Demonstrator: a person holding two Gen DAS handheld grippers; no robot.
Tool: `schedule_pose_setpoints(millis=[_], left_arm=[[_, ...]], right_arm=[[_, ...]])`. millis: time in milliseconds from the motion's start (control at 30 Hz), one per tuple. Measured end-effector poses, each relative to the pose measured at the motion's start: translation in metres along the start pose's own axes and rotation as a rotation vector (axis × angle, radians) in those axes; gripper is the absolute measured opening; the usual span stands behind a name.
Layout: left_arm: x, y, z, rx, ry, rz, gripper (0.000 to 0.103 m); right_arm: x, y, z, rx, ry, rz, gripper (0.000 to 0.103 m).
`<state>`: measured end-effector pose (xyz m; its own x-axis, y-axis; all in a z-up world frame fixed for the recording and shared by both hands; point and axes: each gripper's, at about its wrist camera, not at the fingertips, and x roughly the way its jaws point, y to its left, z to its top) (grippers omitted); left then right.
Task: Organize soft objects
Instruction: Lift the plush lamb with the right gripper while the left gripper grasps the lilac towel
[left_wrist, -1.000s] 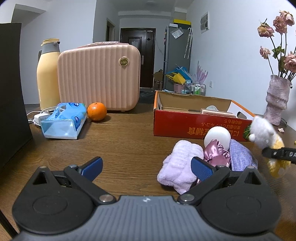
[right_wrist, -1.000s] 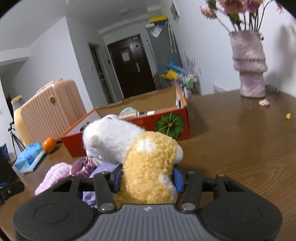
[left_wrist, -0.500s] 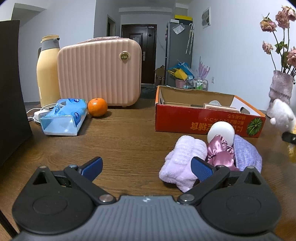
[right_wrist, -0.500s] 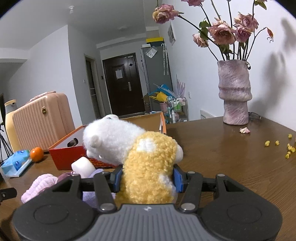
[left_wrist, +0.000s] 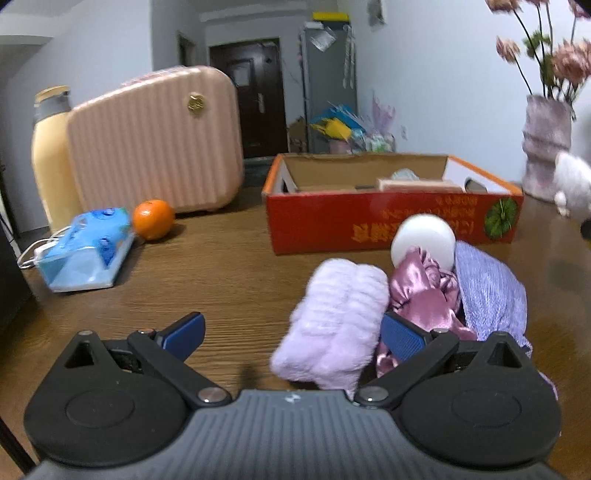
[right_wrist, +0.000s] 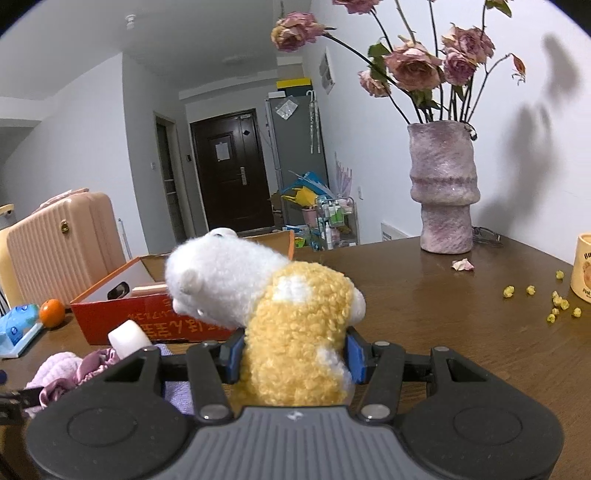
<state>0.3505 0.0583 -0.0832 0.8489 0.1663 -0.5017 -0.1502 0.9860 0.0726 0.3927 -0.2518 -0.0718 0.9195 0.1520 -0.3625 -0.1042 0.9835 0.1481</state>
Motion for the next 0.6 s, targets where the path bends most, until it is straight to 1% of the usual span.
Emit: schedule_pose_setpoints(millis=[100, 333, 500, 533, 567, 600], left_arm=[[0.014, -0.007, 0.001, 0.02, 0.038, -0.008, 0.103], [0.039, -0.001, 0.008, -0.027, 0.095, -0.031, 0.103], [0.048, 0.002, 0.011, -0.041, 0.126, -0.076, 0.103], [0.049, 0.004, 0.011, -0.05, 0.135, -0.087, 0.101], [0.05, 0.005, 0.011, -0.058, 0.141, -0.092, 0.096], [0.05, 0.005, 0.011, -0.063, 0.143, -0.095, 0.092]], right_arm=[[0.0, 0.002, -0.001, -0.003, 0.003, 0.004, 0.052], [0.002, 0.002, -0.003, -0.007, 0.013, 0.006, 0.052], [0.004, 0.005, -0.005, -0.02, 0.021, 0.002, 0.052], [0.003, 0.005, -0.005, -0.023, 0.02, 0.001, 0.052], [0.003, 0.005, -0.005, -0.026, 0.019, -0.001, 0.052], [0.003, 0.006, -0.005, -0.029, 0.018, -0.002, 0.052]])
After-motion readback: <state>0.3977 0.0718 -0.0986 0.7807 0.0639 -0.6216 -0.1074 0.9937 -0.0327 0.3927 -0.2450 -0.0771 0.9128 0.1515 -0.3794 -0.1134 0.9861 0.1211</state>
